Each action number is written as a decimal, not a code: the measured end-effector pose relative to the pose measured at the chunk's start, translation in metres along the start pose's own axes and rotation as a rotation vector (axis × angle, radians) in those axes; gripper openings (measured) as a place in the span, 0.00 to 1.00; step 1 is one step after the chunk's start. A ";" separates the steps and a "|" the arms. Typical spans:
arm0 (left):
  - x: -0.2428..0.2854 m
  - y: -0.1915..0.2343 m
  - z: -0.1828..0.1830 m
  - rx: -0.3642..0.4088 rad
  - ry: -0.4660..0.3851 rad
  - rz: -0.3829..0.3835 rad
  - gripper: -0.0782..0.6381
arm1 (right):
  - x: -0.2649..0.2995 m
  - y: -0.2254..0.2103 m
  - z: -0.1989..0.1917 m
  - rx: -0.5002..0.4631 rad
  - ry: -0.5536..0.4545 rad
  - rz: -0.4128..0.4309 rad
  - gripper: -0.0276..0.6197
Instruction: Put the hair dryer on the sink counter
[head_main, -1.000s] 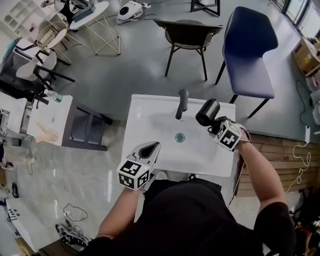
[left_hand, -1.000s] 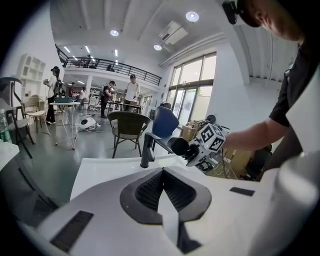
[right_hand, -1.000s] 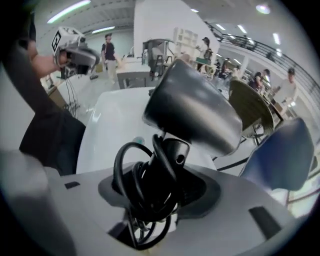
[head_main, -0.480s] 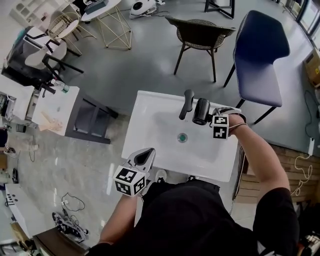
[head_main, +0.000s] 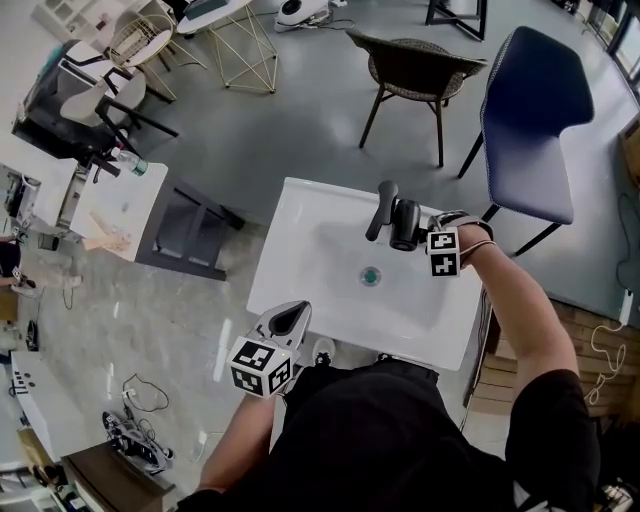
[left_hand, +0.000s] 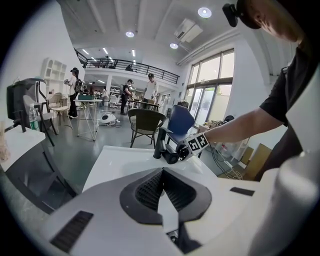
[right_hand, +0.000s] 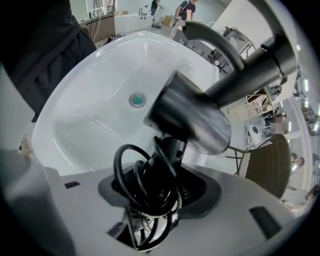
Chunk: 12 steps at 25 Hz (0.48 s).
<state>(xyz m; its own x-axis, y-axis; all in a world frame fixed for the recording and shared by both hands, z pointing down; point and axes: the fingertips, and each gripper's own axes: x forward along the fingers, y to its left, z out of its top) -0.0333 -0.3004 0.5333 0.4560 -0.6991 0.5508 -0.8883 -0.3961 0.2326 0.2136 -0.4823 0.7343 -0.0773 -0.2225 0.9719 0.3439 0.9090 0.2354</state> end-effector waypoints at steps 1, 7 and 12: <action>0.000 0.000 0.000 0.001 0.000 -0.001 0.11 | 0.001 0.001 -0.001 -0.004 0.001 -0.002 0.37; 0.001 -0.001 0.002 0.012 0.007 -0.015 0.11 | 0.002 0.002 -0.001 0.005 -0.014 -0.017 0.37; 0.004 -0.003 0.003 0.023 0.012 -0.032 0.11 | 0.001 0.002 -0.006 0.028 -0.010 -0.034 0.41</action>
<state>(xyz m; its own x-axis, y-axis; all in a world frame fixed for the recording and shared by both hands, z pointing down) -0.0291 -0.3039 0.5318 0.4836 -0.6787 0.5527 -0.8715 -0.4320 0.2322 0.2194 -0.4828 0.7358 -0.0979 -0.2504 0.9632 0.3150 0.9103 0.2687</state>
